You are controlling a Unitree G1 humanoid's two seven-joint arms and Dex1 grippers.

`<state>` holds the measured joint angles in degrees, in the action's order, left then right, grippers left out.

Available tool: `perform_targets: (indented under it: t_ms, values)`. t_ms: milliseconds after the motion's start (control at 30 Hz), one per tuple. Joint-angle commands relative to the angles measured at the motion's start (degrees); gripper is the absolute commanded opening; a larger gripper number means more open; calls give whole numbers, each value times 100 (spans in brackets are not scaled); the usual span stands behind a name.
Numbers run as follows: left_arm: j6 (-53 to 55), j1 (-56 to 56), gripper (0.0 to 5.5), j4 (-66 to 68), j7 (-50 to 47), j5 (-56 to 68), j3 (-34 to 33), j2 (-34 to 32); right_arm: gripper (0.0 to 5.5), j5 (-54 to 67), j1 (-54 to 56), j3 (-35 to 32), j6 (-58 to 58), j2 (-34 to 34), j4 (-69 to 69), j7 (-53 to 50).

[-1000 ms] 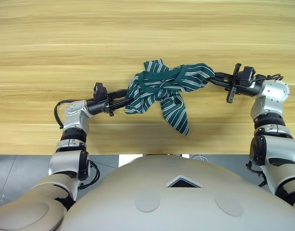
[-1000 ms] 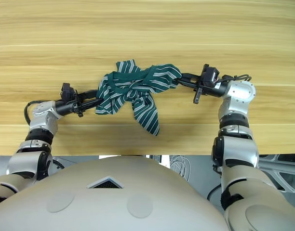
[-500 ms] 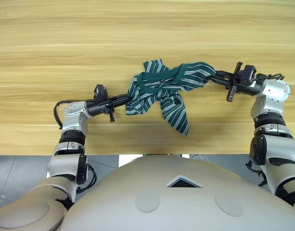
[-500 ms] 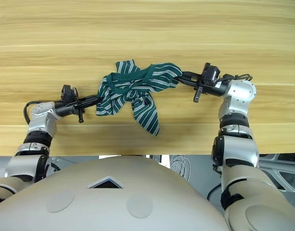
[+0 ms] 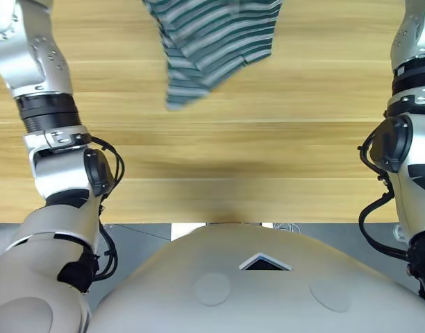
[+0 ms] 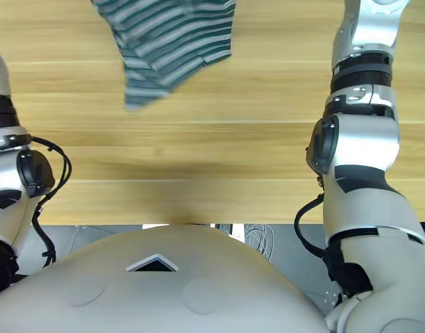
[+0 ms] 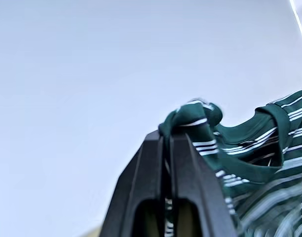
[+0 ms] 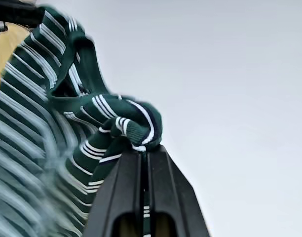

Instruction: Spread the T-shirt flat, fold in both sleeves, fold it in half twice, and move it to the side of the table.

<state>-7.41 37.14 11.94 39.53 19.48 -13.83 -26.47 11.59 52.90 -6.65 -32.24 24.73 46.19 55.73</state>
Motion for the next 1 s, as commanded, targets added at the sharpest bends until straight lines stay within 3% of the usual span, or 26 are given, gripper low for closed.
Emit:
perform_targets:
  t_ms: [33,167,267,467,600,833,1000]
  values:
    - [975,-527,2,-1743,-396,27,78,-309,0,547,-475,-164,786,244,-1898,-159]
    - [1805,-650,2,-2471,-635,100,7,-564,0,364,-630,-170,1556,411,-2879,-759]
    - [2113,-138,2,-1690,-800,-122,193,-567,0,-5,-157,-48,1901,331,-2306,-1348]
    - [1235,2791,2,2963,-1053,-996,737,-193,0,-1060,2447,439,1943,-136,1727,-2437]
    - [687,4367,2,5296,-1680,-1362,715,-154,0,-1356,3276,413,2393,-284,2872,-3140]
    - [282,4905,2,6271,-1974,-1565,524,-408,0,-1543,3311,239,2570,-404,3186,-3262]
    - [153,4501,2,6270,-1462,-1801,734,-121,0,-1991,2149,525,2361,-515,3245,-2882]
